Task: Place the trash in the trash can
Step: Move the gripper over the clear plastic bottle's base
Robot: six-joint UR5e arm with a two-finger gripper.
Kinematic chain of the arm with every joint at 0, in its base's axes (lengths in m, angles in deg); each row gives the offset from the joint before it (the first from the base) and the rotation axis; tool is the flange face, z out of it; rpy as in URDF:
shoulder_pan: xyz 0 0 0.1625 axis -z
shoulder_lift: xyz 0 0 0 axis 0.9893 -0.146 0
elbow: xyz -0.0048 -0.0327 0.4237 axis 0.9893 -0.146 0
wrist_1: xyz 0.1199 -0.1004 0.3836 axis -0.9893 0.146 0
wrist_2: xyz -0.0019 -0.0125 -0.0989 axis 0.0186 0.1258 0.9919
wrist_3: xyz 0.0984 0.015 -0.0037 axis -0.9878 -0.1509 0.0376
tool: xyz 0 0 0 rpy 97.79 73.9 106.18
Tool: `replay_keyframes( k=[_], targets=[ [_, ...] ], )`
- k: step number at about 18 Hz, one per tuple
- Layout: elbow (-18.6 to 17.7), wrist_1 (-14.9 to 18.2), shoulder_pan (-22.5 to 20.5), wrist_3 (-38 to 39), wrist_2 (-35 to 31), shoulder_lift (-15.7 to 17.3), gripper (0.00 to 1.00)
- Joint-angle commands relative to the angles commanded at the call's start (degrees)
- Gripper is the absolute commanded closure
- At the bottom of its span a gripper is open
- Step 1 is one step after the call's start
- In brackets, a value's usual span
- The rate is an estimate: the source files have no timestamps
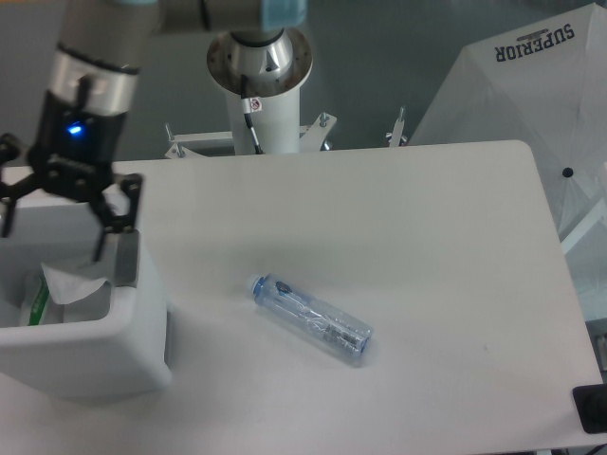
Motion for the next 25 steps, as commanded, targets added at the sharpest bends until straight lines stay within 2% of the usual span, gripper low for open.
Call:
replay_keyframes(
  k=[4,8,12,19,25],
  targets=[
    [-0.35,0.61,-7.21,1.76,-0.53,-2.27,0.0],
    [-0.79,0.79,-10.47,1.76,-5.35,-6.67,0.0],
    [-0.97,3.33,-11.01,2.02,-11.95,-12.55,0.0],
    [-0.26,2.99,-10.92,6.59,-16.79,-21.17,0.0],
    [-0.97,2.9,-10.92,8.35,-20.74,-24.51,0.0]
  ],
)
